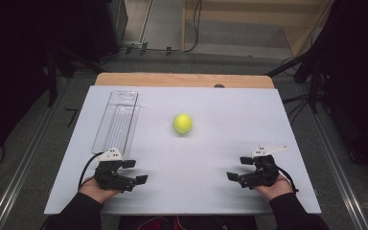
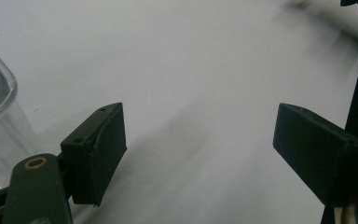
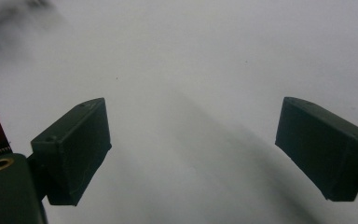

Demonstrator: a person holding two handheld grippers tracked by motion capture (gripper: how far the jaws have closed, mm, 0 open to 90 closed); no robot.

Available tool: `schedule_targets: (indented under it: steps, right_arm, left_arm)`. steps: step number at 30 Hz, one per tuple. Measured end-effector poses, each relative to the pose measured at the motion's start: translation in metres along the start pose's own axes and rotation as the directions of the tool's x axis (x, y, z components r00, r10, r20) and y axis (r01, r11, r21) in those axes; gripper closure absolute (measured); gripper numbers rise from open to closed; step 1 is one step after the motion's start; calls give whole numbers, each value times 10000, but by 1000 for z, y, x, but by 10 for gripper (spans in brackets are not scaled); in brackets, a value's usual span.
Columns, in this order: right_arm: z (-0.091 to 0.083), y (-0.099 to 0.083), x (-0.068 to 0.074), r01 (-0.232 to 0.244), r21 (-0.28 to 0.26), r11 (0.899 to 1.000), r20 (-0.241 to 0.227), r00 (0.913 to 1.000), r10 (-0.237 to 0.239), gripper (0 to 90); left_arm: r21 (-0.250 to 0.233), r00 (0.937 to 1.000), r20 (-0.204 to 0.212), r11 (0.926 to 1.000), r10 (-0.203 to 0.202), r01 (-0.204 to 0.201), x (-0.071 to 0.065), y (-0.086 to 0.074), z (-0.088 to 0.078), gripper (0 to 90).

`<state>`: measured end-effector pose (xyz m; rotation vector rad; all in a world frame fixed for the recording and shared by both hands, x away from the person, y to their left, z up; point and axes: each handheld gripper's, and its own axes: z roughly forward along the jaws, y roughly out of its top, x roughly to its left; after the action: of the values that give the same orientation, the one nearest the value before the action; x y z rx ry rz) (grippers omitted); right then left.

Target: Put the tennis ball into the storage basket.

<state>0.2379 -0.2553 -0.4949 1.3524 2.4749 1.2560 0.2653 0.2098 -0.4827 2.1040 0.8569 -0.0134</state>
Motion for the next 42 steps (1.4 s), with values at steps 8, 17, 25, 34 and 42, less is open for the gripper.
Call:
schedule_targets:
  steps: [8, 17, 25, 34, 42]
  right_arm:
    - [0, 0, 1, -40, 10, 10000, -31, 10000, 40, 86]
    - [0, 0, 0, -36, 41, 10000, -55, 10000, 36, 86]
    - [0, 0, 0, -37, 70, 10000, -118, 9999, 38, 86]
    - [0, 0, 1, -6, 103, 9999, -89, 10000, 7, 86]
    - [0, 0, 1, -20, 97, 10000, -115, 9999, 21, 86]
  left_arm:
    - [-46, 10000, 48, 10000, -28, 29, -1, 0, 0, 174]
    - [-43, 10000, 55, 10000, -42, 43, -1, 0, 0, 174]
    - [-101, 10000, 63, 9999, -66, 66, -1, 0, 0, 174]
    - [-131, 9998, 109, 9998, -148, 149, 0, 1, -1, 172]
    - [-113, 9996, 157, 9996, -238, 240, 0, 1, -1, 173]
